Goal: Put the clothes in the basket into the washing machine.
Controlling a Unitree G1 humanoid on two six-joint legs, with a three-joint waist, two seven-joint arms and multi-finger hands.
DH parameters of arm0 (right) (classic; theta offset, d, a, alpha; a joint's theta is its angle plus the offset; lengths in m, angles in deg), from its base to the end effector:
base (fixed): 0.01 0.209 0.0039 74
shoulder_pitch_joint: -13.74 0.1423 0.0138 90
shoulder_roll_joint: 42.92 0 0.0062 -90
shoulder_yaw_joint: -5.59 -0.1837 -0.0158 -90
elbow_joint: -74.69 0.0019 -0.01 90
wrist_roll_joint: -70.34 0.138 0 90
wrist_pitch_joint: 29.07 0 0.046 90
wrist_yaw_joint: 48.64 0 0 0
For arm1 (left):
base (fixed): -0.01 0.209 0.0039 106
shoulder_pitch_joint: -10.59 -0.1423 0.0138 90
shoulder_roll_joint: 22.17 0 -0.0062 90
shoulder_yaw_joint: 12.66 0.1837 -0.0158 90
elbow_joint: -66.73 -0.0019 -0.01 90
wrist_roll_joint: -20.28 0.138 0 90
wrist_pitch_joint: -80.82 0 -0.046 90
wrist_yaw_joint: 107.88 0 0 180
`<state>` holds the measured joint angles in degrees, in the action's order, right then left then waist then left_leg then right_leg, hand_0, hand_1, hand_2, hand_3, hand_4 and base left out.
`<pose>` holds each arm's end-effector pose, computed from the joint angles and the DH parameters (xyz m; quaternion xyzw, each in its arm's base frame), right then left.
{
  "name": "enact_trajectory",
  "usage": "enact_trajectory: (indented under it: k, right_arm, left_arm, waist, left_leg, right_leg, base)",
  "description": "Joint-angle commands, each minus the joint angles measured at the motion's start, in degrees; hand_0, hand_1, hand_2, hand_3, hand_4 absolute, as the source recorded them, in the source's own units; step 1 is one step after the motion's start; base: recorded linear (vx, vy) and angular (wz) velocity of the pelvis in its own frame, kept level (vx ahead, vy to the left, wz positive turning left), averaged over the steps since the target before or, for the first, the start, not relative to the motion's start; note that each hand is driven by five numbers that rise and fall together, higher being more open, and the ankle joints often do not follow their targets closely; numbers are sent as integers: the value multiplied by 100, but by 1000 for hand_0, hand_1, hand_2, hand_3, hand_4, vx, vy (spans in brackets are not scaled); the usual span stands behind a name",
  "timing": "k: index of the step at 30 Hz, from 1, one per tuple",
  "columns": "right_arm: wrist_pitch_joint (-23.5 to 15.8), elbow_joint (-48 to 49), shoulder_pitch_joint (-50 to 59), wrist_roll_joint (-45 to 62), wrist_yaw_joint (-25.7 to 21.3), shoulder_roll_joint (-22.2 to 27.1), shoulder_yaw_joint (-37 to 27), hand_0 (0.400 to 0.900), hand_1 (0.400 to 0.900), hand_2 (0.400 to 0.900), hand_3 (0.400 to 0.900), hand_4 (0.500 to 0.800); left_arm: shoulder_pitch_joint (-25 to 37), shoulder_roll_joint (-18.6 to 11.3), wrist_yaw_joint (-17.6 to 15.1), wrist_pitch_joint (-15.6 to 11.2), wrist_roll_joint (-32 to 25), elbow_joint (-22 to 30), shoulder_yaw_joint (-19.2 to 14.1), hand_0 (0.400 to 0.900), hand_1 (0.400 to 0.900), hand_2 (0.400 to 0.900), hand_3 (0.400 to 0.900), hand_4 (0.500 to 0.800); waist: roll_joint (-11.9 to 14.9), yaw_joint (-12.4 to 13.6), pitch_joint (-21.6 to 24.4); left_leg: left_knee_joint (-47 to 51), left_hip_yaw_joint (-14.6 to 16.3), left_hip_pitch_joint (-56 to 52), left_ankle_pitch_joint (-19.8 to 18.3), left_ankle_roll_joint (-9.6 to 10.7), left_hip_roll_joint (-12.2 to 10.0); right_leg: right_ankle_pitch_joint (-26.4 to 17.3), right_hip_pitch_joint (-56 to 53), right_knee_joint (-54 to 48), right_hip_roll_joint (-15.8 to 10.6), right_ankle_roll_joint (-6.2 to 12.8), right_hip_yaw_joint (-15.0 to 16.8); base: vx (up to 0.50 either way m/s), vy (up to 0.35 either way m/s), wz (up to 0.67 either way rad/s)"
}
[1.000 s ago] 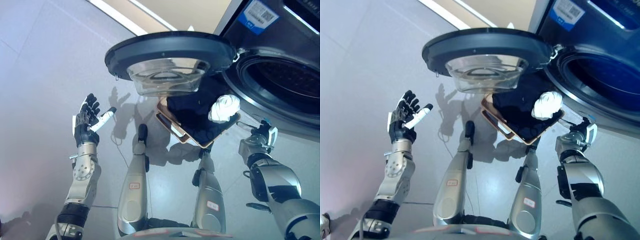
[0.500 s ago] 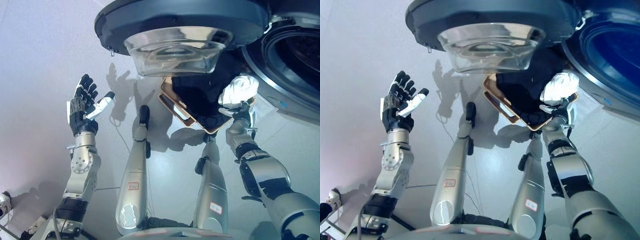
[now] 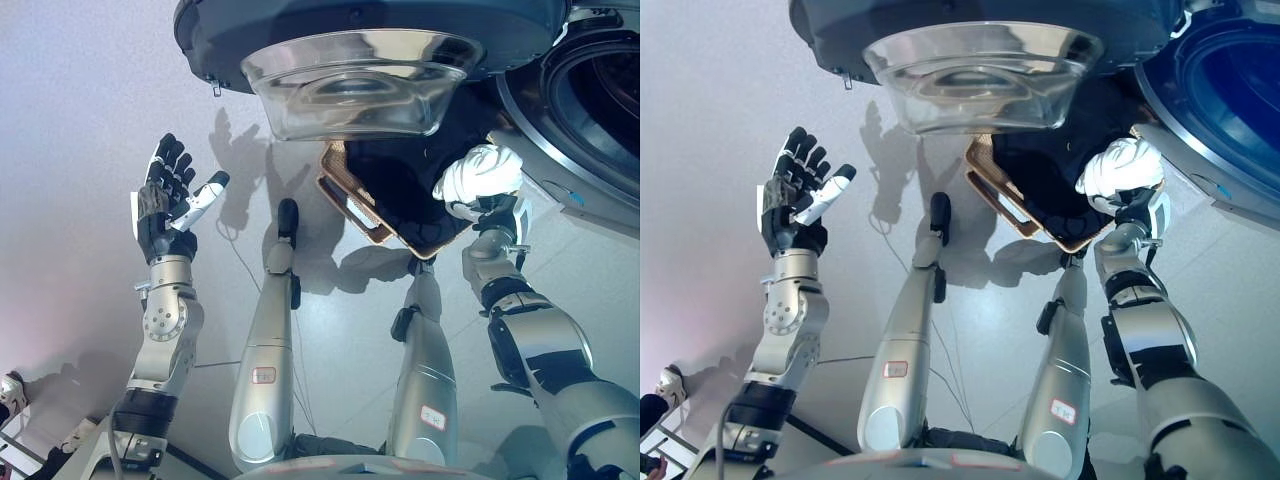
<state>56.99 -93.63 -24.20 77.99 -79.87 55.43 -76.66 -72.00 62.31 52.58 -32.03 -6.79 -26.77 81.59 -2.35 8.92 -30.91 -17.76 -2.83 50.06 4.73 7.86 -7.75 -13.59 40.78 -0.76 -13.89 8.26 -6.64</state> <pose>0.3279 -0.2433 0.0770 -0.2084 0.1340 -0.3355 0.9089 0.2247 0.2039 0.0859 -0.0883 -0.2034 0.1336 0.9659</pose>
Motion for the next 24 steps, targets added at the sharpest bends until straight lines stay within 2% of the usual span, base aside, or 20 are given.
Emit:
enact_trajectory:
  k: [1, 6, 10, 17, 18, 24]
  right_arm:
    - [-167, 41, -155, -141, -291, 193, 255, 400, 400, 400, 400, 500]
    - [-181, 0, -238, -111, -284, 94, 182, 400, 400, 400, 400, 500]
    - [-218, 124, -427, -87, -281, -127, 125, 400, 400, 400, 400, 500]
    - [-444, 677, -946, 189, -231, -353, -171, 400, 400, 400, 400, 500]
    - [-484, 727, -1016, 265, -204, -357, -252, 400, 400, 400, 400, 500]
    - [-745, 1129, -1545, 787, -124, -493, -623, 400, 400, 400, 400, 500]
  left_arm:
    - [-311, -308, -174, -665, 40, 862, -455, 900, 900, 900, 900, 800]
    - [-300, -295, -174, -650, 107, 826, -485, 900, 900, 900, 900, 800]
    - [-244, -273, -161, -625, 111, 586, -500, 900, 900, 900, 900, 800]
    - [-181, -164, -141, -532, 68, -248, -616, 900, 900, 900, 900, 800]
    - [-137, -129, -141, -492, 45, -497, -632, 900, 900, 900, 900, 800]
    - [-231, -151, -98, -375, 50, -1068, -762, 900, 900, 900, 900, 800]
  waist:
    - [-163, 32, 111]
    - [-151, 17, 111]
    - [-89, -17, 111]
    - [88, -127, 111]
    - [109, -137, 112]
    - [193, -197, 392]
  left_leg:
    - [734, -269, 106, 299, -161, -10]
    - [796, -240, -39, 319, -153, -20]
    - [796, -213, -378, 282, -155, -42]
    - [744, -148, -1282, 150, -132, -165]
    - [736, -148, -1424, 136, -123, -184]
    - [848, -141, -2051, 100, -91, -297]
  right_leg:
    - [655, -247, 705, -295, 175, -40]
    - [656, -393, 665, -299, 187, -65]
    - [681, -717, 652, -287, 190, -88]
    - [770, -1614, 635, -290, 208, -106]
    - [797, -1766, 625, -289, 211, -112]
    - [892, -2366, 534, -266, 227, -139]
  base:
    - [0, 0, 0]
    - [0, 0, 0]
    - [19, -11, -4]
    - [47, -26, -5]
    - [65, -36, -5]
    - [85, -31, -2]
